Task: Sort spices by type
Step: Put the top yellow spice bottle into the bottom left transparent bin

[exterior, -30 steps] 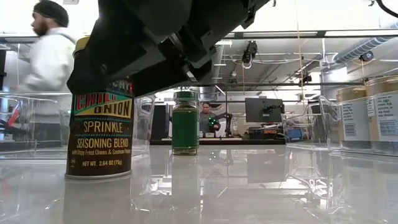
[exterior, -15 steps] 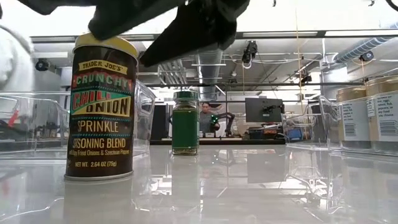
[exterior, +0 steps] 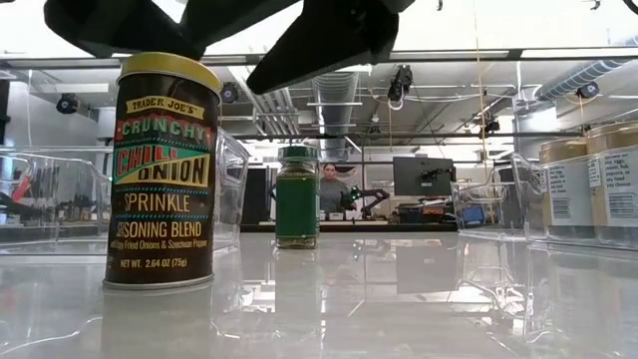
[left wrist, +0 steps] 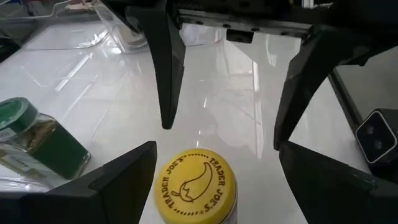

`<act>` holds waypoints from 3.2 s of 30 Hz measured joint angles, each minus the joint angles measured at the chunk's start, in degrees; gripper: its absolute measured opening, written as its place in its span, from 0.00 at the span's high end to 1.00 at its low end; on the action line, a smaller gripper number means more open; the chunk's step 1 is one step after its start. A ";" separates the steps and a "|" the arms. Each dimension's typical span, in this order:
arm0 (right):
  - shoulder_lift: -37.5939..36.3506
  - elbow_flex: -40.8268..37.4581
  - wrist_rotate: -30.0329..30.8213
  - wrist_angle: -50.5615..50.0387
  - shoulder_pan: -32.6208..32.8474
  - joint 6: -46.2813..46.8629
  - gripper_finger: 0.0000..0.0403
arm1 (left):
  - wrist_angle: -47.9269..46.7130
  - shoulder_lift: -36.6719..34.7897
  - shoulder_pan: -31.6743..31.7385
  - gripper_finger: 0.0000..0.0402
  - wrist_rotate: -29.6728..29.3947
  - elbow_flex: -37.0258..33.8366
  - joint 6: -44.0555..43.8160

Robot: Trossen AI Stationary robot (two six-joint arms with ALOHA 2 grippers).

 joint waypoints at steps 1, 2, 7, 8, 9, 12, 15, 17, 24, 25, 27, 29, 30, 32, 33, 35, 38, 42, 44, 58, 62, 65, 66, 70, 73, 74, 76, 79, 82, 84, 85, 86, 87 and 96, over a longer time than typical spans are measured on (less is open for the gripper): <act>-0.02 0.00 -0.02 -0.08 0.17 0.21 0.10 | 0.06 0.40 0.21 0.20 0.02 0.04 -0.32; -0.02 0.00 -0.06 -0.10 0.29 0.24 0.10 | -0.14 0.73 0.52 0.20 0.04 0.02 -0.83; -0.05 0.00 -0.05 -0.12 0.91 0.26 0.10 | -0.16 1.91 1.98 0.20 -0.67 -0.02 -2.72; -0.05 0.02 -0.07 -0.14 1.03 0.26 0.10 | -0.02 2.05 2.19 0.20 -0.67 0.00 -2.87; -0.05 0.01 -0.05 -0.12 1.12 0.24 0.10 | -0.01 2.21 2.36 0.20 -0.51 0.00 -2.91; -0.05 0.00 -0.07 -0.21 1.19 0.26 0.10 | -0.15 3.00 2.82 0.20 0.90 0.00 -3.06; -0.05 0.00 -0.07 -0.31 1.17 0.26 0.10 | -0.18 3.50 2.98 0.20 1.92 0.00 -3.18; -0.05 0.01 -0.07 -0.31 1.17 0.26 0.10 | -0.21 3.61 2.96 0.20 1.93 0.00 -3.31; -0.05 0.02 -0.07 -0.67 1.25 0.34 0.10 | -0.20 2.32 2.37 0.20 0.46 -0.02 -5.09; -0.05 0.00 -0.07 -0.84 1.25 0.61 0.10 | -0.23 2.32 2.37 0.20 0.51 -0.07 -5.36; -0.05 0.00 -0.07 -1.24 1.25 1.25 0.10 | -0.20 2.39 2.39 0.20 0.46 -0.15 -5.71; -0.05 0.00 -0.07 -1.48 1.25 1.74 0.10 | -0.18 2.53 2.39 0.20 0.44 -0.48 -5.73; -0.05 0.00 -0.18 -1.54 1.25 1.75 0.10 | -0.28 2.58 2.39 0.20 0.44 -0.77 -5.82; -0.05 0.00 -0.57 -1.52 1.26 1.77 0.10 | -0.19 2.61 2.39 0.20 0.43 -1.15 -5.90; -0.05 0.02 -0.57 -1.56 1.25 1.77 0.10 | -0.16 2.61 2.39 0.20 0.37 -1.25 -5.91; -0.05 0.00 -0.57 -1.54 1.26 1.77 0.10 | 0.01 2.61 2.39 0.20 0.40 -1.27 -6.22; -0.05 0.00 -0.57 -1.54 1.25 1.75 0.10 | 0.18 2.61 2.43 0.20 0.38 -1.27 -7.09; -0.05 0.00 -0.57 -1.54 1.25 1.77 0.10 | 0.19 2.61 2.46 0.20 0.38 -1.27 -8.11; -0.05 0.00 -0.57 -1.56 1.25 1.77 0.10 | 0.14 2.61 2.46 0.20 0.38 -1.49 -8.66; -0.05 0.00 -0.61 -1.54 1.25 1.74 0.10 | 0.04 2.61 2.57 0.34 0.53 -2.34 -8.82; -0.05 0.00 -0.61 -1.54 1.25 1.74 0.10 | 0.17 2.61 2.57 0.37 0.35 -2.30 -8.56; -0.05 0.00 -0.61 -1.56 1.25 1.74 0.10 | 0.30 2.61 2.57 0.41 0.29 -2.30 -8.40; -0.05 0.02 -0.61 -1.56 1.25 1.74 0.10 | 0.30 2.61 2.57 0.42 0.29 -2.29 -8.39; -0.05 0.00 -0.61 -1.54 1.25 1.74 0.10 | 0.36 2.58 2.57 0.46 0.31 -2.25 -8.40; -0.05 0.01 -0.61 -1.56 1.25 1.74 0.10 | 0.36 2.51 2.57 0.45 0.33 -2.25 -7.68; -0.05 0.00 -0.61 -1.55 1.25 1.74 0.10 | 0.33 2.44 2.57 0.44 0.33 -2.25 -7.45; -0.05 0.00 -0.61 -1.54 1.25 1.74 0.10 | 0.25 2.13 2.57 0.42 0.35 -2.23 -7.08; -0.05 0.00 -0.66 -1.58 1.25 1.74 0.10 | 0.25 1.78 2.57 0.42 0.35 -1.19 -5.65; -0.09 0.00 -0.94 -1.94 1.41 1.72 0.10 | -0.13 1.58 2.57 0.44 0.40 0.81 -3.40; -0.61 0.00 -0.98 -2.99 1.61 1.62 0.10 | -1.22 1.50 2.57 0.45 0.40 2.74 -1.30; -1.11 0.00 -0.96 -3.48 1.78 1.61 0.10 | -2.39 1.43 2.56 0.45 0.41 3.86 -0.28; -1.89 0.00 -0.98 -4.17 1.99 1.59 0.10 | -3.87 1.36 2.47 0.45 0.44 5.12 0.68; -2.83 0.00 -0.96 -5.02 2.30 1.55 0.10 | -5.56 1.26 2.45 0.45 0.65 6.44 1.44; -11.15 0.00 5.27 -8.17 6.54 1.07 0.10 | -32.85 0.94 2.37 0.45 -4.58 21.20 -0.23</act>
